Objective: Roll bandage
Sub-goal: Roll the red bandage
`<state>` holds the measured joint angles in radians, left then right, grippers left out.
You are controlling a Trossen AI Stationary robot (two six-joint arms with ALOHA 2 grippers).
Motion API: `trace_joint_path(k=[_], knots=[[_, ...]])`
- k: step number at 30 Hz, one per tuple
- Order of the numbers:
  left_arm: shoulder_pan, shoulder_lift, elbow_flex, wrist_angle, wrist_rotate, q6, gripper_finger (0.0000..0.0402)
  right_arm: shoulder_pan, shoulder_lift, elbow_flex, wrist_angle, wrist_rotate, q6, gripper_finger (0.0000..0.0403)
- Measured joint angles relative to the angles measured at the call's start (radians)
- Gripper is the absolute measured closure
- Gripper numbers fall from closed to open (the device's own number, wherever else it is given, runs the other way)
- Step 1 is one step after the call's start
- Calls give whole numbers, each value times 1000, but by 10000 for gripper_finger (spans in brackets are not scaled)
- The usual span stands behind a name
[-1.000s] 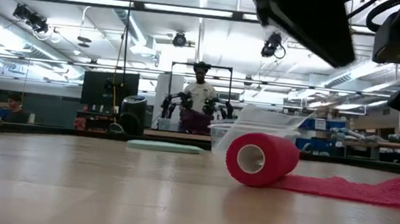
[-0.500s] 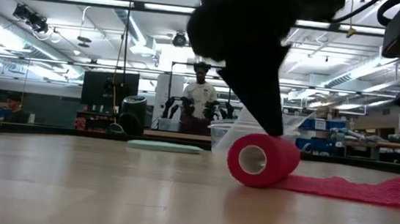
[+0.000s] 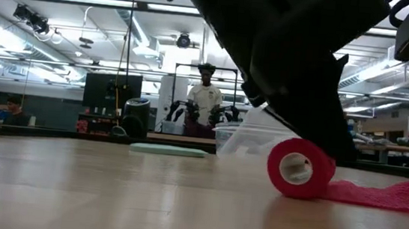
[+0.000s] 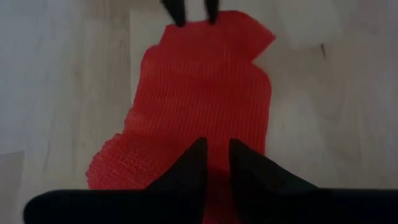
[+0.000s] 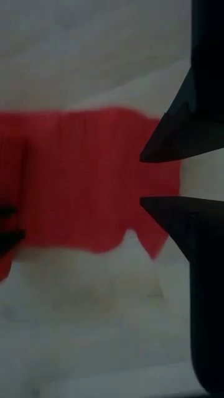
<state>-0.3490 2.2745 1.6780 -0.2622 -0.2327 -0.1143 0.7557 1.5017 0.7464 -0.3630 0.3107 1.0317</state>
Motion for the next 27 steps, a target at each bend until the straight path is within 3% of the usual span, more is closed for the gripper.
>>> trace_joint_path(k=[7, 19, 23, 27], knots=[[2, 11, -11, 108, 24, -3, 330, 1, 0, 0, 102, -53, -16, 304], [1, 13, 289, -432, -42, 36, 330, -1, 16, 0, 105, 20, -19, 304], [-2, 13, 286, -504, -42, 25, 330, 4, 62, 0, 157, 23, -36, 304], [-6, 12, 215, -397, -43, 26, 330, 3, 114, 0, 165, 11, -47, 304]])
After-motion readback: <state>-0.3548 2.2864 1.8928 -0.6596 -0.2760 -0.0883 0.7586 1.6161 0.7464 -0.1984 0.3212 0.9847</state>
